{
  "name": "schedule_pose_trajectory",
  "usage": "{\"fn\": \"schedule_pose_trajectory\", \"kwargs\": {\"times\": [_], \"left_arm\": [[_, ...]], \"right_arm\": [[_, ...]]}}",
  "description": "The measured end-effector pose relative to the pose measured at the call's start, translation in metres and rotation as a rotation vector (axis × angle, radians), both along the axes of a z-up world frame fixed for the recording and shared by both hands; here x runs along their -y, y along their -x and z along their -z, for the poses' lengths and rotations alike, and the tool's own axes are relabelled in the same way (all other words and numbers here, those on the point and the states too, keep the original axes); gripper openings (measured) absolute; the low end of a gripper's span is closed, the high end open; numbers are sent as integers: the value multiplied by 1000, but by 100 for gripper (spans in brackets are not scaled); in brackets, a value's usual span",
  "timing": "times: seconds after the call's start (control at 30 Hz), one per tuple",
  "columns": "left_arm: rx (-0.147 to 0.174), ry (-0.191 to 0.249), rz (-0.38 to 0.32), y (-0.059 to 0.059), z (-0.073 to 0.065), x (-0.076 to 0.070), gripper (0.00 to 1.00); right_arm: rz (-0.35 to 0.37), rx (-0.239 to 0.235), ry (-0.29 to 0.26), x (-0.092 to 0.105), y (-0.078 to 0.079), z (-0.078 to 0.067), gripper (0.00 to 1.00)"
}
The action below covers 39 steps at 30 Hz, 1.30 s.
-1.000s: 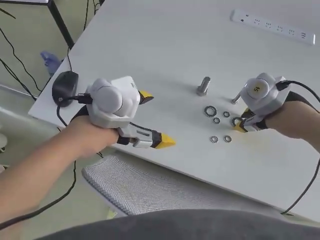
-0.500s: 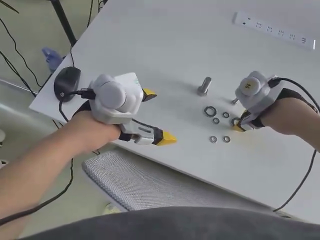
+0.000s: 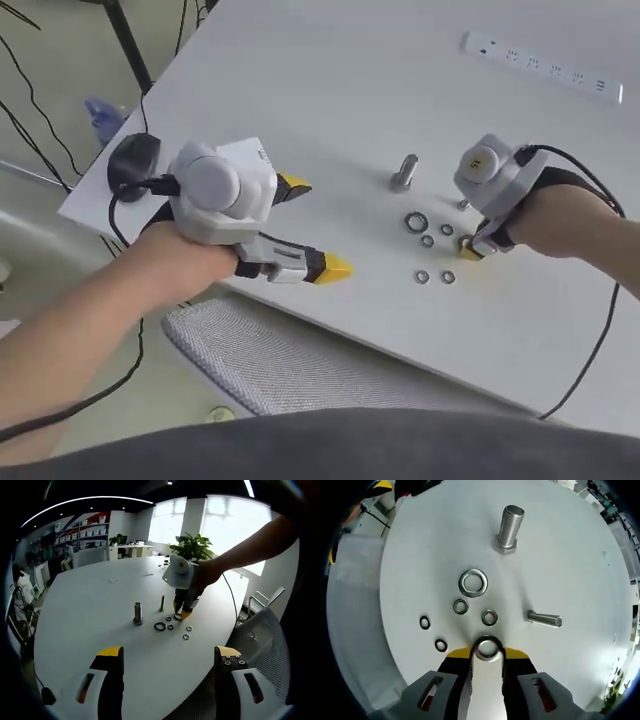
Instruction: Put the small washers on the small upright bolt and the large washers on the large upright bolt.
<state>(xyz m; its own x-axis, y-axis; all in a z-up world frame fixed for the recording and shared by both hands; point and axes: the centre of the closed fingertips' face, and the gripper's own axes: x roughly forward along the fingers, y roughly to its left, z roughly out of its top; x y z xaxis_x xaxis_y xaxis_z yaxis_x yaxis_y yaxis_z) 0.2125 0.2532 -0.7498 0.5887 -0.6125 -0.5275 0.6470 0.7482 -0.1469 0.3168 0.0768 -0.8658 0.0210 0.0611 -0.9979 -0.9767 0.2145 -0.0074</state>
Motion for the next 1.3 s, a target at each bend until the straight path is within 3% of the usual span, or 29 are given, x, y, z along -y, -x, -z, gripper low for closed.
{"fn": "schedule_pose_trajectory", "kwargs": {"times": [0.13, 0.23, 0.63, 0.93, 1.13, 1.3], "left_arm": [[0, -2, -5, -3, 2, -2, 73], [-10, -61, 22, -2, 10, -4, 73], [-33, -66, 35, 4, 15, -3, 71], [-37, -72, 38, 1, 19, -6, 71], [-33, -70, 42, -6, 16, -8, 74], [-41, -59, 44, -10, 18, -7, 81]], "right_arm": [[5, -6, -6, 0, -1, 0, 21], [2, -2, -15, 0, -5, 2, 21], [4, -6, -24, 7, -2, -1, 21], [13, -37, -39, 8, 1, -10, 21], [55, -56, -88, 0, 0, -19, 21], [48, -46, -90, -3, -6, -36, 21]]}}
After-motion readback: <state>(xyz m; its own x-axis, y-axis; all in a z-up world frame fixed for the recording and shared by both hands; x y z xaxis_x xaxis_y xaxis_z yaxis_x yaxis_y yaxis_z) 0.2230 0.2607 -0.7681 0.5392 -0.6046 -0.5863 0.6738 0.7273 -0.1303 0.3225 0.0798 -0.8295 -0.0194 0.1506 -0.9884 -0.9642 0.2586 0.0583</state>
